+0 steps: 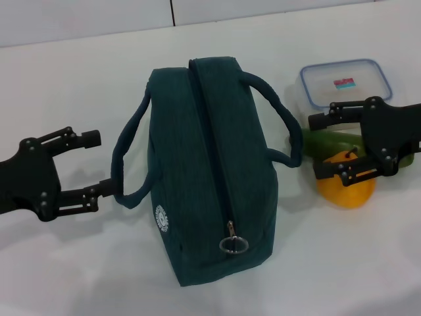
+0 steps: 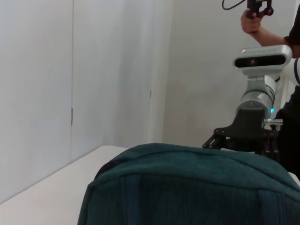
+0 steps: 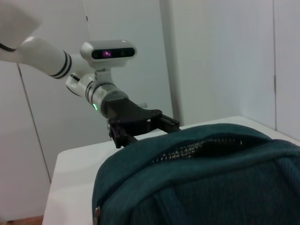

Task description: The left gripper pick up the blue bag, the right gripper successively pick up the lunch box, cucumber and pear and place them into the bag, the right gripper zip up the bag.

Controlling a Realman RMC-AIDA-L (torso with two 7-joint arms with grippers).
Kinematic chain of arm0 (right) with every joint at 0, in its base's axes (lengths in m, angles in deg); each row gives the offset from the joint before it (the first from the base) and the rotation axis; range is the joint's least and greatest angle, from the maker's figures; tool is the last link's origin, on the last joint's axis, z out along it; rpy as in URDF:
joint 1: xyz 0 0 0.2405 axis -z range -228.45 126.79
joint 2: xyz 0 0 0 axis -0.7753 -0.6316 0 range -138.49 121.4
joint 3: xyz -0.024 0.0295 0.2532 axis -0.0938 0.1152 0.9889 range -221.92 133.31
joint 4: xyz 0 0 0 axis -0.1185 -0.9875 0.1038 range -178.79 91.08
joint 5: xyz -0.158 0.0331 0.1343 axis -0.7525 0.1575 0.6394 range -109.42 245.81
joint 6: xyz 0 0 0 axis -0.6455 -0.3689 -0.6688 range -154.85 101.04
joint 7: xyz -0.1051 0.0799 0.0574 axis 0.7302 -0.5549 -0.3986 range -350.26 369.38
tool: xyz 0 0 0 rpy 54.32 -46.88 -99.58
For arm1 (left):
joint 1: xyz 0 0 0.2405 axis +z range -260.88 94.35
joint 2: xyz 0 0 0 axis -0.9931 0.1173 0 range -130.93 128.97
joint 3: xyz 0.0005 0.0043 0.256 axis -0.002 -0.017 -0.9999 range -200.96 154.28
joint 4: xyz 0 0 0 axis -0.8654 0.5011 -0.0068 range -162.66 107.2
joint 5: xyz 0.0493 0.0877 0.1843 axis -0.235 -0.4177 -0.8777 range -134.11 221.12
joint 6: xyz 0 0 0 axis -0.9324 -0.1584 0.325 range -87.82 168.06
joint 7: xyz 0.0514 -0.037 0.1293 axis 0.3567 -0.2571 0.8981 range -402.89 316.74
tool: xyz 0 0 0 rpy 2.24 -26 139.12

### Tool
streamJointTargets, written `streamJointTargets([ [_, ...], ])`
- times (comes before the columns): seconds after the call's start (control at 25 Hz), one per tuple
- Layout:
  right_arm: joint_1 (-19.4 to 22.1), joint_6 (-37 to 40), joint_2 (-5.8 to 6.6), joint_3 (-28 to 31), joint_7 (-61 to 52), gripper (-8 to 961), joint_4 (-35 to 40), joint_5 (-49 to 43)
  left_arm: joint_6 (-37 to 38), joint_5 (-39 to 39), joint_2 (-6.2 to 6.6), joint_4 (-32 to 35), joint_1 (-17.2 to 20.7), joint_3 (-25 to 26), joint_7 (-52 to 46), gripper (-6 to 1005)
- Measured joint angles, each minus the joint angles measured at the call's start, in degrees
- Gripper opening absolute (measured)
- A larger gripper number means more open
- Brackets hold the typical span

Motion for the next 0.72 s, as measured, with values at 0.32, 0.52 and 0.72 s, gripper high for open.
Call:
streamJointTargets([
  [0.32, -0.12, 0.05, 0.12, 0.0, 0.01, 856, -0.82, 0.47, 0.36, 0.01, 0.0, 0.01, 0.25, -0.01, 0.08, 872],
  [0.52, -0.28, 0.41, -0.12, 0.0, -0.11, 856, -0.89, 0.51, 0.39, 0.17, -0.07, 0.0, 0.51, 0.0, 0.04, 871],
  [0.72, -0.35, 0.5, -0.17, 0.29, -0.5, 856, -0.73, 0.73, 2.79, 1.96, 0.0, 0.04, 0.89, 0.03, -2.91, 830],
])
